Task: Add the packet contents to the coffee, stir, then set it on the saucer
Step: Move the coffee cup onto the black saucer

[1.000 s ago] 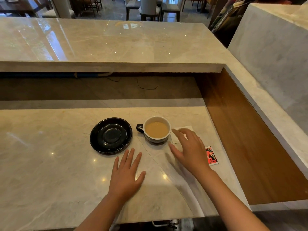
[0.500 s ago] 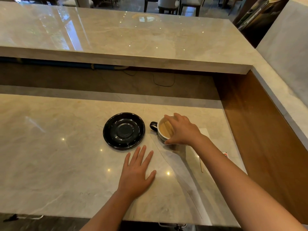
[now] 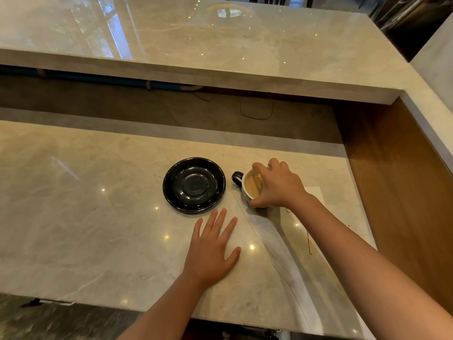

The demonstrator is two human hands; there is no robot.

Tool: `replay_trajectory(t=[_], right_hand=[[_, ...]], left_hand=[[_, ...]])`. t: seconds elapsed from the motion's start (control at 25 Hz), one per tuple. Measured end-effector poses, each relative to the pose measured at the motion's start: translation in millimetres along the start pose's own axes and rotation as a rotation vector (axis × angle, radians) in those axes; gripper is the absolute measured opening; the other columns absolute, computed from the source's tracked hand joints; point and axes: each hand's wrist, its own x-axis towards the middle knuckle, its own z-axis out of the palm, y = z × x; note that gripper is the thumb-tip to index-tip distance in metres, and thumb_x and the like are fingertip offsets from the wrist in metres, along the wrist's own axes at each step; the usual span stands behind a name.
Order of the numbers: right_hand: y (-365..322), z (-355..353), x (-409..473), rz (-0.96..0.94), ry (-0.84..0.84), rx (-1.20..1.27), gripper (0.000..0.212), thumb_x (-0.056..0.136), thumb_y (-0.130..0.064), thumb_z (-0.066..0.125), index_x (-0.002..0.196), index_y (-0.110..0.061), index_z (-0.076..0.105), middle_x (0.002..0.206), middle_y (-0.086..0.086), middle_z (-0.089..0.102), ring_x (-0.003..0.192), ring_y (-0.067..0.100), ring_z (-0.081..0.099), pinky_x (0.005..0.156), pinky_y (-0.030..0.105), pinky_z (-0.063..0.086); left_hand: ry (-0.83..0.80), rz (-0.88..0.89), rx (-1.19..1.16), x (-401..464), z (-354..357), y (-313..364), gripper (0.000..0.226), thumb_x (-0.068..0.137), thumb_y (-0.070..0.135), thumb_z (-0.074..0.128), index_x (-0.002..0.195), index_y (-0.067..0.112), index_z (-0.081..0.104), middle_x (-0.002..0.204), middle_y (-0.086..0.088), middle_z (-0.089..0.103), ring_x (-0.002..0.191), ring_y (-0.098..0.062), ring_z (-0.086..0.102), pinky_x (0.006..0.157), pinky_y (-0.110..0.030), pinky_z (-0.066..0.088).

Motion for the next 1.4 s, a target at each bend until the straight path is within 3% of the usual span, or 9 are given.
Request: replay_trajectory(t=[0.4,0.64,1.16,1.4], right_hand=[[-59.7,-37.1,18.7,-0.188,0.106,0.105,0.093,0.057,-0.054,0.075,0.134,-0.027,0.030,0.126,0.011,0.039,0.114,0.027,0.037,0.075,0.035,0.043],[-97.3,-21.3,38.0,-0.292,0.065,0.113,0.091,0.058,-0.053,0.074,0.134,-0.027,0.030,0.127,0.010,0.039,0.114,0.027,0.036,0.079,0.040,0.047],[-123.7,2.0,59.0,-0.349,0.064,0.029,0.088,0.058,-0.052,0.074,0.131,-0.024,0.034,0.124,0.013,0.040,0.111,0.031,0.037,0.074,0.038,0.041],[-124.2,0.7,57.5,-0.340,0.025,0.057,0.091,0.060,-0.054,0.075,0.134,-0.024,0.031,0.132,0.012,0.038,0.117,0.030,0.034,0.081,0.041,0.043]], left_hand=[[0.000,0.014,-0.051,-0.4,-1.5,-0.5,0.066,0.087,0.054,0.038,0.146,0.030,0.018,0.154,-0.003,0.010,0.139,-0.017,-0.004,0.108,-0.046,0.001],[0.000,-0.007,-0.046,-0.3,-2.7,0.5,0.065,0.088,0.056,0.035,0.146,0.031,0.019,0.154,-0.004,0.012,0.139,-0.018,-0.004,0.107,-0.047,0.002],[0.001,0.005,-0.050,0.9,-2.5,-0.4,0.064,0.088,0.055,0.038,0.143,0.027,0.022,0.152,-0.006,0.019,0.139,-0.019,0.001,0.105,-0.051,0.004],[0.006,0.000,-0.061,0.7,-2.7,-0.3,0.064,0.088,0.056,0.037,0.143,0.028,0.023,0.152,-0.006,0.020,0.139,-0.019,0.001,0.105,-0.050,0.004]])
